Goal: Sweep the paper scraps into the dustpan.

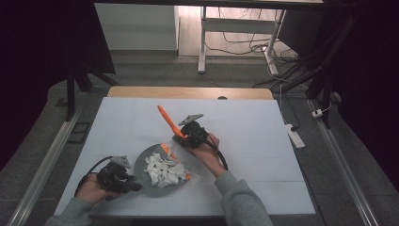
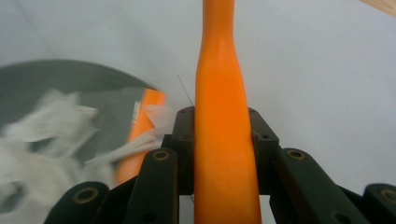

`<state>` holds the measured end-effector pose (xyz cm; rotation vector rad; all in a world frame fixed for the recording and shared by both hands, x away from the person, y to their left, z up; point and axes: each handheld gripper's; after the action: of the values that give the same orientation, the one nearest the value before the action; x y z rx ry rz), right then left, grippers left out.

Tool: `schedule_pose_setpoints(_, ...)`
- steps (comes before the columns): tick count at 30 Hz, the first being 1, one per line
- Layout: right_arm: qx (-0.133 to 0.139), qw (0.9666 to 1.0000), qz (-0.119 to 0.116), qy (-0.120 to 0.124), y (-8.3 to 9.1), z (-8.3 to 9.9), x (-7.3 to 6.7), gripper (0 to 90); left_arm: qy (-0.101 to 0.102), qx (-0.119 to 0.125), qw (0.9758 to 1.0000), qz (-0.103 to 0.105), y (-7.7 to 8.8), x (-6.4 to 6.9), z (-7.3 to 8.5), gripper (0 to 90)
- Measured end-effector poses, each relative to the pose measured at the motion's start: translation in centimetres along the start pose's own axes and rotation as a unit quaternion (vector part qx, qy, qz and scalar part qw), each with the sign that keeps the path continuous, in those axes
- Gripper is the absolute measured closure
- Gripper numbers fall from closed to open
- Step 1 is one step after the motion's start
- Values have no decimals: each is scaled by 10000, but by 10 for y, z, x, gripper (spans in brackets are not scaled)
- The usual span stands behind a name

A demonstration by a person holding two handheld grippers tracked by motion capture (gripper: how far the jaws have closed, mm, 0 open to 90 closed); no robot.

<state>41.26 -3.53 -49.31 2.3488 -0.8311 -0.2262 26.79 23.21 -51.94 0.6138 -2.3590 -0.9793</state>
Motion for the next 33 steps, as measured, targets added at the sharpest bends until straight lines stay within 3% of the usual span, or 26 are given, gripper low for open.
schedule_pose_setpoints(3,98,9999,73,-91,-8,-1,2,703,3,4,10000,6,0,0,0,612)
schedule_pose_setpoints(8,40,10000,61,13,-15,-8,-4,703,5,7,10000,6,0,0,0,612)
schedule_pose_setpoints(12,-49,9992,-163,372,-15,-9,-20,703,1,9,10000,13,0,0,0,612)
schedule_pose_setpoints(14,-10,9986,-448,267,-12,-8,-28,703,2,3,10000,12,0,0,0,612)
schedule_pose_setpoints(16,39,9975,-585,386,-7,-7,-37,703,1,10,10000,12,0,0,0,612)
schedule_pose_setpoints(19,93,9935,-985,555,2,-10,-47,703,0,-4,10000,-1,0,0,0,612)
schedule_pose_setpoints(21,232,9906,-1101,772,10,-13,-52,703,-1,1,10000,2,0,0,0,612)
schedule_pose_setpoints(25,367,9915,-981,771,23,-20,-48,703,-2,15,10000,6,0,0,0,612)
schedule_pose_setpoints(33,562,9960,-589,358,40,-15,-26,703,2,20,10000,15,0,0,1,612)
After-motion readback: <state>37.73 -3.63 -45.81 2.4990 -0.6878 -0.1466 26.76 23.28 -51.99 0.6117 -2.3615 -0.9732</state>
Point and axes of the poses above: each handheld gripper's, and its own axes: y roughly backward along the jaws, z roughly out of its underside, x roughly to its right, and after that the axes turned 9 degrees about x, right-handed
